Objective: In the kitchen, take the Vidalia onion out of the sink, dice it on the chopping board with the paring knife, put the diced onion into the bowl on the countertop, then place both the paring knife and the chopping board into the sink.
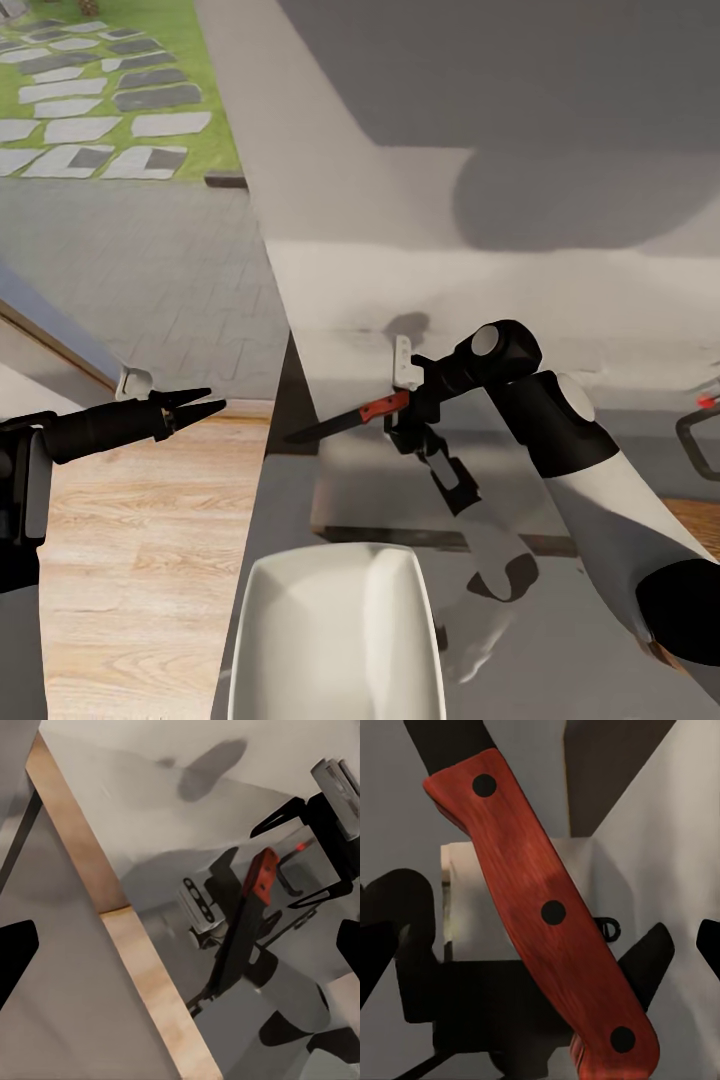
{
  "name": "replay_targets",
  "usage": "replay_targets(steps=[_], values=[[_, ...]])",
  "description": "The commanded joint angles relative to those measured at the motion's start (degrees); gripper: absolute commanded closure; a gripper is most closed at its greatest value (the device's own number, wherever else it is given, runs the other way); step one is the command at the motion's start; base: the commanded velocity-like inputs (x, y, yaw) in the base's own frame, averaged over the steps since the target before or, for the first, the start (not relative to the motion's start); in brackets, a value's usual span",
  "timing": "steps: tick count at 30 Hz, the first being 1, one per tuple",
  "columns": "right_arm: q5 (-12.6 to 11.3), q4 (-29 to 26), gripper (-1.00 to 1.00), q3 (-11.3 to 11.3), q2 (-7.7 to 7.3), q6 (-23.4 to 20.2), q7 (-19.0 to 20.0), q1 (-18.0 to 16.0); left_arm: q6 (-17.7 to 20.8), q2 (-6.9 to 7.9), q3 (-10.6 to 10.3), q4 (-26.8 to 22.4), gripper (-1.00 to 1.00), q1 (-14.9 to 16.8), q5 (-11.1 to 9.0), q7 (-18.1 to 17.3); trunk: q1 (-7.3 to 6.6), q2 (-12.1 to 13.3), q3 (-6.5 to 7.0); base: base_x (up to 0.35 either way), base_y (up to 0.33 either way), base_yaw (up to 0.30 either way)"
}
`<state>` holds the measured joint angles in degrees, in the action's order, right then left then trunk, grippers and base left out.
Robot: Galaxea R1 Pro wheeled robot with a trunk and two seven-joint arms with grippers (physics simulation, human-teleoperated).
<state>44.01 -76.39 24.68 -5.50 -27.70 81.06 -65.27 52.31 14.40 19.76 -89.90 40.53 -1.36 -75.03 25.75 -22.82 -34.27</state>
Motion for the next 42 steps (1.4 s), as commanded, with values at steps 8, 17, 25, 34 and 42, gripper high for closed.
replay_targets(steps=[8, 17, 25, 34, 42], values=[[0.2, -0.07, -1.0, 0.03, -0.03, -0.6, 0.24, -0.04, 0.64, 0.01, 0.01, 0.0, -1.0, 0.05, -0.13, -0.12, 0.03, -0.1, -0.36, 0.0, 0.0, 0.0], [0.2, -0.07, -1.0, 0.02, -0.03, -0.6, 0.2, -0.05, 0.62, 0.01, 0.01, 0.0, -1.0, 0.06, -0.13, -0.12, 0.03, -0.1, -0.44, 0.0, 0.0, 0.0], [0.2, -0.07, -1.0, 0.02, -0.03, -0.6, 0.24, -0.07, 0.68, 0.01, 0.01, 0.01, -1.0, 0.04, -0.13, -0.12, 0.03, -0.1, -0.45, 0.0, 0.0, 0.0], [0.2, -0.07, -1.0, -0.06, -0.03, -0.6, 0.21, -0.05, 0.68, 0.01, 0.01, -0.01, -1.0, 0.02, -0.13, -0.12, 0.03, -0.1, -0.45, 0.0, 0.0, 0.0], [0.2, -0.07, -1.0, -0.07, -0.03, -0.62, 0.24, -0.04, 0.68, 0.01, 0.02, 0.0, -1.0, 0.02, -0.13, -0.12, 0.03, -0.1, -0.73, 0.0, 0.0, 0.0]])
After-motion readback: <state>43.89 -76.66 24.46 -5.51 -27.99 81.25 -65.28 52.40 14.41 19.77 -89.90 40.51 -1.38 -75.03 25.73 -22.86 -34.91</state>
